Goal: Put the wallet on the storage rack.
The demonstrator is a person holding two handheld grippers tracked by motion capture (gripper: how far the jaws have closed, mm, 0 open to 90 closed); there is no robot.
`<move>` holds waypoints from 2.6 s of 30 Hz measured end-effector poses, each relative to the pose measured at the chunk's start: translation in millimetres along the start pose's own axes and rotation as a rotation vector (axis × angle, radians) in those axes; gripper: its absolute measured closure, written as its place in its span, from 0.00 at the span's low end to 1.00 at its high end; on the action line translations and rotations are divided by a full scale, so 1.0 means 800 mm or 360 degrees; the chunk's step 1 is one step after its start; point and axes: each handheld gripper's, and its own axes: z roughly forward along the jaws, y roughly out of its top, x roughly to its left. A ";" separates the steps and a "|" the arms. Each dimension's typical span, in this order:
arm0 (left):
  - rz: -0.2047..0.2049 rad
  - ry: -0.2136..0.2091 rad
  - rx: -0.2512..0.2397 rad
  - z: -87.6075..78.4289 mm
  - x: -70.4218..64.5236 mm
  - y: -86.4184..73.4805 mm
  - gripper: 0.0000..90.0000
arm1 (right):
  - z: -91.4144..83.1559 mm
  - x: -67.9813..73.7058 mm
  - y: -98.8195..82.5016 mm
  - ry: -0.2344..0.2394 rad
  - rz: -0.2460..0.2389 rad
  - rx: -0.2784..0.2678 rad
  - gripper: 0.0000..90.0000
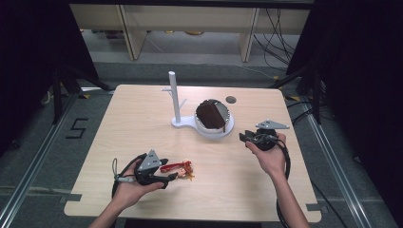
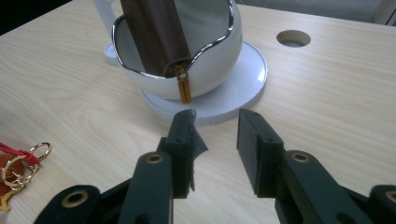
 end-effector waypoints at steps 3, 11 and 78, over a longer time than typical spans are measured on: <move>0.0039 0.0005 0.0061 0.002 -0.001 0.005 0.41 | 0.001 -0.001 -0.001 -0.0012 0.0007 -0.0002 0.74; 0.0063 -0.0048 0.0147 0.013 -0.008 0.012 0.42 | -0.001 0.002 -0.009 -0.0012 0.0057 0.0009 0.71; 0.0393 -0.0166 0.1013 0.081 -0.011 0.073 0.64 | -0.002 0.007 -0.010 0.0052 0.0092 0.0063 0.69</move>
